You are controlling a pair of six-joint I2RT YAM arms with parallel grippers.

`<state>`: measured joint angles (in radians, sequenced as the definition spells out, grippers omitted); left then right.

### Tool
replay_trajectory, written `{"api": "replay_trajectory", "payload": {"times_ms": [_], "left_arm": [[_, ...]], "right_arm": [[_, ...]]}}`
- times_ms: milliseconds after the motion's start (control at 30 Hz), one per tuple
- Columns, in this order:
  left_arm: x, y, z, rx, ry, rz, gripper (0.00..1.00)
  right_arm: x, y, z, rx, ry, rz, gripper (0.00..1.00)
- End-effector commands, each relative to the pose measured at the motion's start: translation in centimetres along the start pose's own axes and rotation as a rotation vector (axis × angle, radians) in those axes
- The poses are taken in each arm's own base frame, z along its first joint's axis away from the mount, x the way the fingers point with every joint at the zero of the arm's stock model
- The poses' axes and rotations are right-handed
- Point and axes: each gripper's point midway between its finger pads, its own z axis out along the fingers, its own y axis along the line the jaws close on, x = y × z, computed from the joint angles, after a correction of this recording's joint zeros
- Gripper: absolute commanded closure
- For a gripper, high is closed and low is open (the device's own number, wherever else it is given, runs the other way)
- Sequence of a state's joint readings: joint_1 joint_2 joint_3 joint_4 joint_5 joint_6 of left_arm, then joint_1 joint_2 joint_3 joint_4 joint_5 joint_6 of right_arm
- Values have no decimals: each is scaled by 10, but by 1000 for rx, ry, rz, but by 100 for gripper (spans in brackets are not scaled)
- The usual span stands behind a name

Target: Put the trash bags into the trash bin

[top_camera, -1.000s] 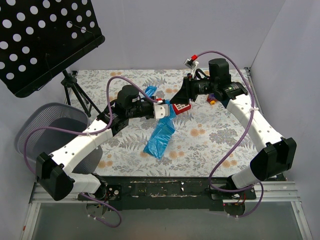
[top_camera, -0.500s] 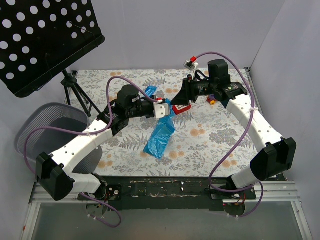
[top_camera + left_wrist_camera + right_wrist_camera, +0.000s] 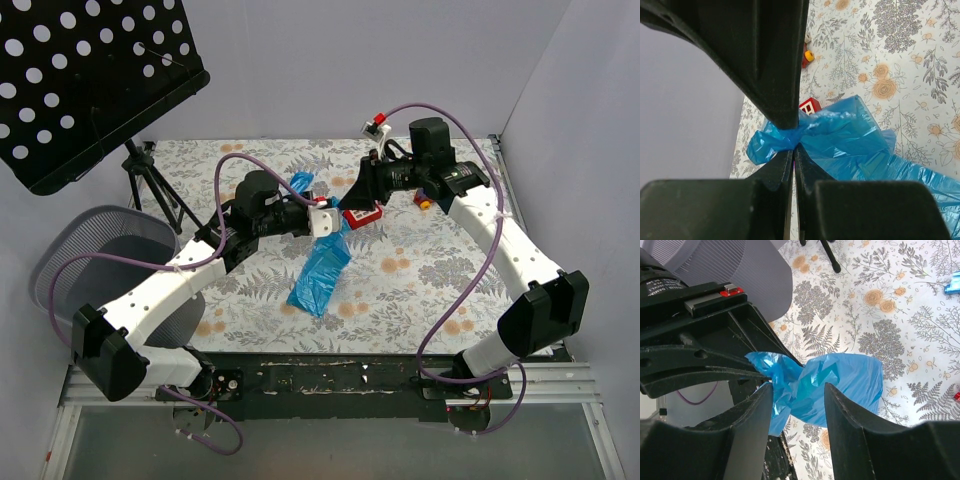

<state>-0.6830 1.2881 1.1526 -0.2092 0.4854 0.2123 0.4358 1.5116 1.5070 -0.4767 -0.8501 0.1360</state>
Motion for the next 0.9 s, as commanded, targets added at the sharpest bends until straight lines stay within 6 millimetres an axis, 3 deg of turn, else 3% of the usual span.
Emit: {"api": "replay_trajectory", "payload": {"times_ms": [0, 333, 633, 733, 867], "left_arm": [[-11, 8, -6, -38, -7, 36, 100], [-1, 22, -7, -120, 43, 17, 100], [3, 22, -5, -130, 53, 12, 100], [0, 22, -6, -130, 44, 10, 100], [1, 22, -7, -132, 46, 1, 100]], "right_arm": [[-11, 10, 5, -20, -5, -61, 49], [-8, 11, 4, -7, -5, -61, 53], [-7, 8, 2, 19, -6, -78, 56], [-8, 11, 2, -2, -9, -96, 64], [-12, 17, 3, -45, -20, -139, 82]]}}
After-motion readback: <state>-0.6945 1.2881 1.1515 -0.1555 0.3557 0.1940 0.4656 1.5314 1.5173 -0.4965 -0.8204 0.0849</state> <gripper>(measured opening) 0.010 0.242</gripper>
